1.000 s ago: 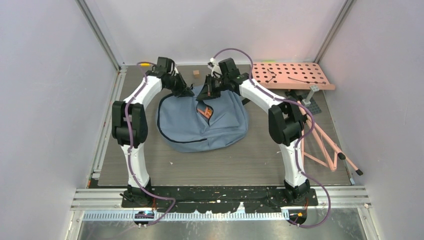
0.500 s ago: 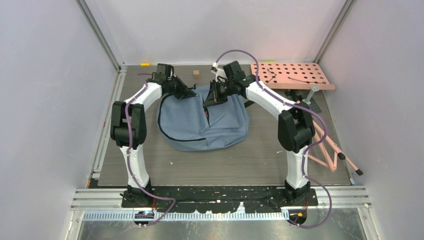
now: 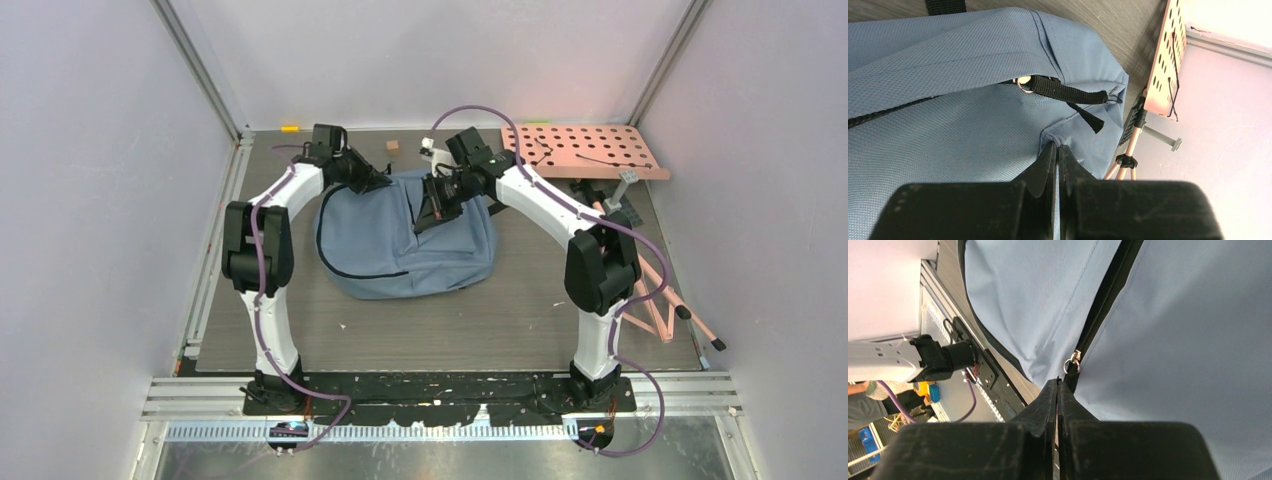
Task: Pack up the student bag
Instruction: Zip the student bag at the center of the board, then reset both arms
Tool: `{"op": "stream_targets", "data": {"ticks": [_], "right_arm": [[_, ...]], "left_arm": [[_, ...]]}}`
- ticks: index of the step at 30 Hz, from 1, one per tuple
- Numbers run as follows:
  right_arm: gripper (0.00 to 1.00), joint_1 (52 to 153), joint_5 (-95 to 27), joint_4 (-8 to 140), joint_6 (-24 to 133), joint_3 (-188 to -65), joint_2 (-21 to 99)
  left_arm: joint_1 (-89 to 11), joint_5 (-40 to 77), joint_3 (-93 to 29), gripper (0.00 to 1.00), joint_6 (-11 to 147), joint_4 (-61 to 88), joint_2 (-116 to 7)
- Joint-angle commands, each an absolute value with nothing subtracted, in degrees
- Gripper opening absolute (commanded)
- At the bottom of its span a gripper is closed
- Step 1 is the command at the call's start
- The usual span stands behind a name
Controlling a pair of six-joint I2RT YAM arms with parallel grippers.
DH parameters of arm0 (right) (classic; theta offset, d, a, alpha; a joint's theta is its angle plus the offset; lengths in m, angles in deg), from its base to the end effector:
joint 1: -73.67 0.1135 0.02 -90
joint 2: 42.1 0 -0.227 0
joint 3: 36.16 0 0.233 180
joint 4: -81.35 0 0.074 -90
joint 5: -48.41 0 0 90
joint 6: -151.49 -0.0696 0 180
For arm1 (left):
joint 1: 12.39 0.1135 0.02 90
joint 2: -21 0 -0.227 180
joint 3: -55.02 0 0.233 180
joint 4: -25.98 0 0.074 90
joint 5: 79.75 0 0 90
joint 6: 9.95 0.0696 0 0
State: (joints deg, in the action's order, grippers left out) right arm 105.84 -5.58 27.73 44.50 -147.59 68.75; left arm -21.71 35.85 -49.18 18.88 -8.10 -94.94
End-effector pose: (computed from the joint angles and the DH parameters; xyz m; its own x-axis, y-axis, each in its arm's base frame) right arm 0.3271 0.2541 0.2239 -0.8601 -0.2618 -0.4377 -0.5004 0.5992 0.6250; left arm 0.4320 -0.1014 0.1721 -0.7295 -0.6809 -0.0646 -0.4063 0.5074 -0.7600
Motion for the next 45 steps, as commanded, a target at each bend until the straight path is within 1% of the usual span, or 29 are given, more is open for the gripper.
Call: {"op": "stream_targets", "data": {"ticks": [1,12,21,23,24,25,26,27,28,29,30,31,32,33,34,37,38,39,42,43,45], "right_arm": [[0.03,106.9,-4.9,19.7,48.6,-146.3,63.5],[0.03,109.9,-7.9,16.3,51.4,-142.4,61.5],[0.03,111.8,-10.0,19.3,51.2,-141.3,63.9],[0.04,111.8,-10.9,20.2,51.0,-141.7,63.4],[0.08,111.8,-12.0,20.5,50.9,-142.1,63.1],[0.22,111.8,-12.5,21.0,50.9,-142.3,62.3],[0.29,111.8,-13.7,21.2,50.7,-143.1,62.0],[0.41,111.8,-14.5,21.4,50.7,-143.5,61.3],[0.47,111.8,-16.0,21.4,50.7,-144.4,61.0],[0.56,111.7,-16.8,21.3,50.8,-145.0,60.3],[0.59,111.5,-18.2,21.3,50.8,-145.9,59.6],[0.64,111.4,-19.0,21.2,50.7,-146.3,59.3],[0.65,110.9,-20.4,21.0,50.4,-147.0,58.6],[0.68,110.5,-21.8,20.9,50.0,-147.2,58.2],[0.69,109.6,-22.6,20.9,49.4,-147.3,57.3],[0.79,106.6,-26.2,21.1,48.4,-146.0,54.9],[0.8,104.4,-26.8,21.5,48.4,-145.5,53.6],[0.82,103.0,-27.4,21.7,48.1,-144.1,52.9],[0.83,93.7,-27.7,23.6,47.3,-140.5,48.9],[0.83,91.5,-28.3,24.2,46.8,-138.5,46.9],[0.83,83.4,-30.1,26.0,46.1,-135.5,43.8]], "left_arm": [[-18.7,28.0,-54.3,0.0,20.5,2.3,-96.5],[-17.7,25.8,-56.5,0.0,23.2,2.0,-98.7],[-17.4,25.0,-57.1,0.0,24.6,2.0,-99.6],[-17.4,25.4,-57.2,0.0,26.0,2.1,-99.4],[-17.4,25.8,-57.1,0.0,26.9,2.2,-99.0],[-17.4,26.0,-56.9,0.09,27.9,2.4,-98.4],[-17.4,25.9,-56.3,0.21,28.9,2.6,-97.7],[-17.4,25.9,-55.2,0.36,30.0,3.0,-96.6],[-17.4,25.5,-54.2,0.51,31.1,3.3,-95.5],[-17.5,25.1,-53.2,0.63,32.2,3.4,-94.1],[-17.5,24.8,-51.9,0.72,33.4,3.7,-92.7],[-17.5,24.6,-50.6,0.78,34.3,4.1,-91.1],[-17.5,24.2,-49.2,0.96,35.4,4.2,-89.5],[-17.5,23.7,-48.0,0.99,36.3,4.3,-87.8],[-17.6,23.2,-46.6,0.99,37.2,4.3,-86.1],[-17.6,20.6,-42.4,1.0,40.7,4.1,-79.9],[-17.6,19.4,-41.1,1.0,42.0,3.6,-77.8],[-17.6,18.4,-39.9,1.0,43.3,2.8,-75.0],[-17.6,12.6,-36.5,1.0,47.0,-1.1,-68.1],[-17.7,8.6,-34.7,1.0,47.5,-3.1,-65.4],[-17.8,1.3,-31.7,1.0,47.9,-6.4,-59.9]]}}
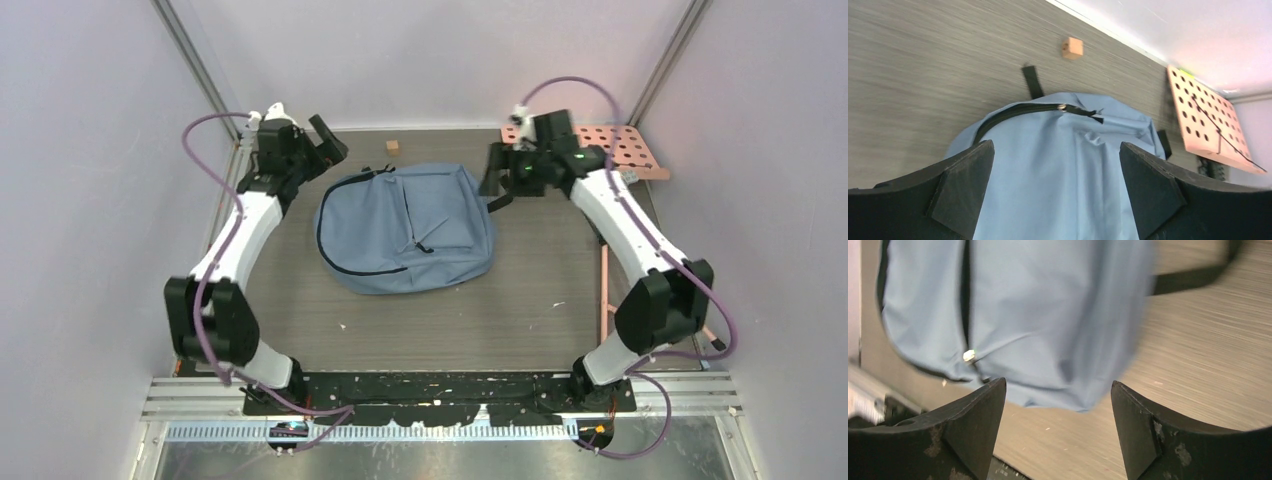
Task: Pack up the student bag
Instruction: Reset both arms
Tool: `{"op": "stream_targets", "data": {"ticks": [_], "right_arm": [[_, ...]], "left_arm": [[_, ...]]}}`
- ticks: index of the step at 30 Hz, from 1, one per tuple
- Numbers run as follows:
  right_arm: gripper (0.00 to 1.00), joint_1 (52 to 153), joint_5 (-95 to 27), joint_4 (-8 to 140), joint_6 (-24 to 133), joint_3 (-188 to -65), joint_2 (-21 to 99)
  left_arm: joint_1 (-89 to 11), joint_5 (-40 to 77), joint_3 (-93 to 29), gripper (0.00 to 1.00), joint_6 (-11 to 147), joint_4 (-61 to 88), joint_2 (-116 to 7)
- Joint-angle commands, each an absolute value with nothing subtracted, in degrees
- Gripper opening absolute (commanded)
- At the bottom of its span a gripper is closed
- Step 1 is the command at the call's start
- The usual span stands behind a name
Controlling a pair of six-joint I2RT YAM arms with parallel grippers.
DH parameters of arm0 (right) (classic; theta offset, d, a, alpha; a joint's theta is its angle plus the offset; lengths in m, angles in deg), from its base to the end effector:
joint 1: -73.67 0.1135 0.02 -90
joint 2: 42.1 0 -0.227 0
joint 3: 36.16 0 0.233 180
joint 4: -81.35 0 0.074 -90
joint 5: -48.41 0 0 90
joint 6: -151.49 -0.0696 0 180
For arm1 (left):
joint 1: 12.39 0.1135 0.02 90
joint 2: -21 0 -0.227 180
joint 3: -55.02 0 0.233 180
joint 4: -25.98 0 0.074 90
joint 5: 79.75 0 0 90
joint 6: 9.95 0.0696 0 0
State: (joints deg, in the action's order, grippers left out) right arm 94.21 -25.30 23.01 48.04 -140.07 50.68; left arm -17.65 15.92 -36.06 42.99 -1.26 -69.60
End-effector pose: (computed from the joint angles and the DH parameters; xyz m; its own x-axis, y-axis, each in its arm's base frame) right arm 0.3258 0.1429 0.2819 -0.7882 -0.0569 -0.6128 -0.3412 0.8690 0.3582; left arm 0.3810 -0.0420 0.2779 -0.4657 -0.5594 -0.6857 -0.1273 0.8092 -0.5736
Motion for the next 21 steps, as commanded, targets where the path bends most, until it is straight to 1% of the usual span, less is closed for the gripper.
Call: {"op": "stream_targets", "data": {"ticks": [1,4,6,7,9,11,15,21], "right_arm": [[0.83,81.5,-30.7,27.2,46.0,-134.6,42.7],[0.83,74.2,-36.0,30.7,46.1,-130.7,36.3],[0.83,72.2,-40.2,34.6,47.2,-127.7,31.6],[0.86,72.0,-43.9,36.1,48.2,-126.3,30.0],[0.91,71.7,-47.3,41.2,49.1,-121.7,24.9],[0.94,71.7,-49.3,45.3,49.1,-115.5,20.7],[0.95,71.6,-49.8,47.9,47.8,-110.5,15.7],[0.95,71.6,-50.2,47.9,47.3,-108.9,14.1]], "left_arm": [[-17.8,-1.4,-30.5,1.0,48.1,-8.2,-57.3],[-17.8,-5.8,-27.7,1.0,49.6,-12.8,-49.5],[-17.8,-6.8,-26.0,1.0,49.9,-14.7,-45.3],[-17.8,-7.2,-25.0,1.0,49.7,-15.1,-43.3],[-17.8,-7.5,-23.0,1.0,49.3,-15.5,-39.5],[-17.8,-7.6,-21.2,1.0,48.8,-15.4,-36.0],[-17.8,-7.4,-19.4,1.0,48.9,-15.8,-33.2],[-17.8,-8.7,-20.4,1.0,49.8,-18.3,-32.3]]}}
